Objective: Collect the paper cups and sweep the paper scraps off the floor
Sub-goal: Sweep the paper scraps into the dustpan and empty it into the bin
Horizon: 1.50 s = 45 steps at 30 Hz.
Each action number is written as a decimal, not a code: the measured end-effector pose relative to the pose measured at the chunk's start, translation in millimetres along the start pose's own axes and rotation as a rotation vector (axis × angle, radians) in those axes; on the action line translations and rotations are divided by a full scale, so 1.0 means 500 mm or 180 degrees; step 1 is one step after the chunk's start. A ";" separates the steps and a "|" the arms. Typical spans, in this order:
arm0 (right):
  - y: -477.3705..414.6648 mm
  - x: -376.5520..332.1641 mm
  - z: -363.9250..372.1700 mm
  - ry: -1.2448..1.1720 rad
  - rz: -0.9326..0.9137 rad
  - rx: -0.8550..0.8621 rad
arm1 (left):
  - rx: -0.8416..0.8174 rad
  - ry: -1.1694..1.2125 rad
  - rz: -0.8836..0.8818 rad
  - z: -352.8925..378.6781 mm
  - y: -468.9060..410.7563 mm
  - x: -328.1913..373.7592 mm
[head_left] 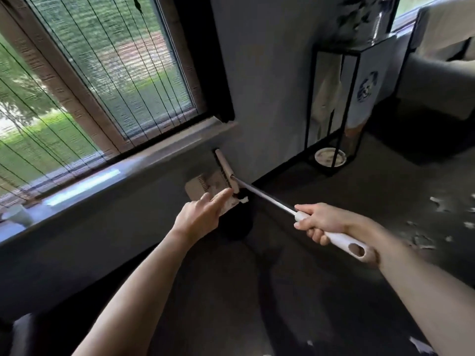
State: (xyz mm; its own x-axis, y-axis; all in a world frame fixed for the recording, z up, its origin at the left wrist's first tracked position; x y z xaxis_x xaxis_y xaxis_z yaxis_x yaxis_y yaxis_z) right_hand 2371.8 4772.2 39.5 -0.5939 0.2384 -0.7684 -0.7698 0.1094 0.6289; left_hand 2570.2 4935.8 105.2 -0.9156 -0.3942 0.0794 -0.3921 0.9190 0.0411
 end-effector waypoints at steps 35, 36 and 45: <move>0.061 0.153 0.004 -0.0798 -0.0075 0.0418 | -0.1870 -0.0655 0.0282 0.247 -0.035 0.147; 0.061 0.159 0.001 -0.0834 -0.0060 0.0409 | -0.1848 -0.0711 0.0323 0.249 -0.036 0.143; 0.052 0.155 0.012 -0.0915 -0.0071 0.0439 | -0.1740 -0.1185 0.0572 0.265 -0.018 0.109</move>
State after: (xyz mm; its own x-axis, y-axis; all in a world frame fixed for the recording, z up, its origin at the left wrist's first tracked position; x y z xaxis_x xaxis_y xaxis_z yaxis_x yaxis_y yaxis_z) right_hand 2306.9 4799.2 -3.1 -0.4715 0.4952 -0.7297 -0.7312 0.2430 0.6374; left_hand 2512.1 4906.9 -22.7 -0.9703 -0.1174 -0.2117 -0.2194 0.7961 0.5641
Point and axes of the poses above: each hand's wrist, its own y-axis away from the middle knuckle, its own z-axis out of the palm, x = y × z, the point moved 6 cm from there along -y, towards the middle knuckle, and after that the axes turned 13 degrees about -x, right-handed, at the moved point
